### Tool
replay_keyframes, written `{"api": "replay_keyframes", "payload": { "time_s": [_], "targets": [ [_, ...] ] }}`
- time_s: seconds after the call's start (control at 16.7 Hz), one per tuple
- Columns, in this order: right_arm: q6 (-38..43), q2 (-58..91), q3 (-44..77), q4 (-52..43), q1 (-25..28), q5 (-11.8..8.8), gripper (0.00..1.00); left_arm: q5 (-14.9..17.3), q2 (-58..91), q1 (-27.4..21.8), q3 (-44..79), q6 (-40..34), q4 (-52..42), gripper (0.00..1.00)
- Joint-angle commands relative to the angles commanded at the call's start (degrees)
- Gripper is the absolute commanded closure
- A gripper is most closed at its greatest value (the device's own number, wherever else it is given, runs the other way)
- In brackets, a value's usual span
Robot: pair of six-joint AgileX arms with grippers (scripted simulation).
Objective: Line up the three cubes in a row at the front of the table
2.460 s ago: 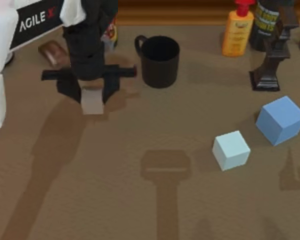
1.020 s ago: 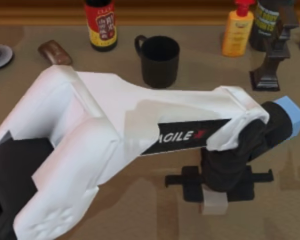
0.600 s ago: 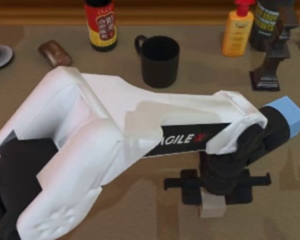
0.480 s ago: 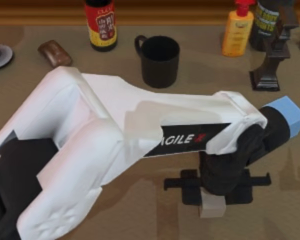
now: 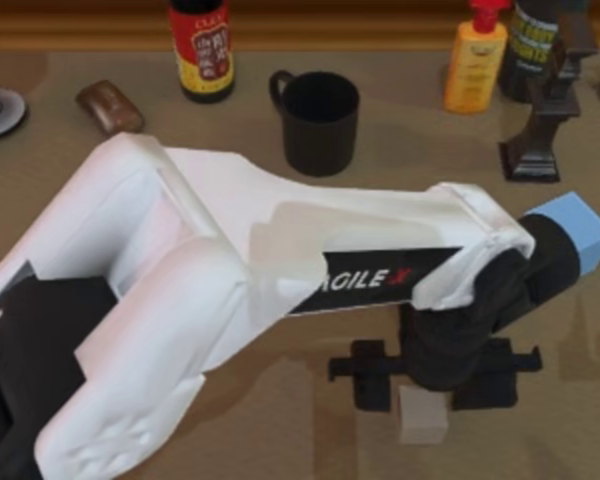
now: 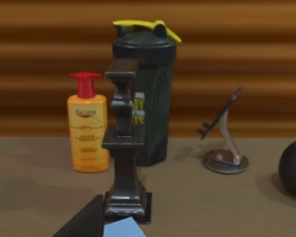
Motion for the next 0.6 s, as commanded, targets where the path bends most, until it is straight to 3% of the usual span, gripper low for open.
{"api": "replay_keyframes", "payload": {
  "time_s": [0.12, 0.6],
  "targets": [
    [0.00, 0.00, 0.00, 0.00, 0.00, 0.00, 0.00, 0.00, 0.00, 0.00, 0.00, 0.00, 0.00, 0.00],
    [0.00, 0.00, 0.00, 0.00, 0.00, 0.00, 0.00, 0.00, -0.03, 0.10, 0.01, 0.00, -0.01, 0.00]
  ]
}}
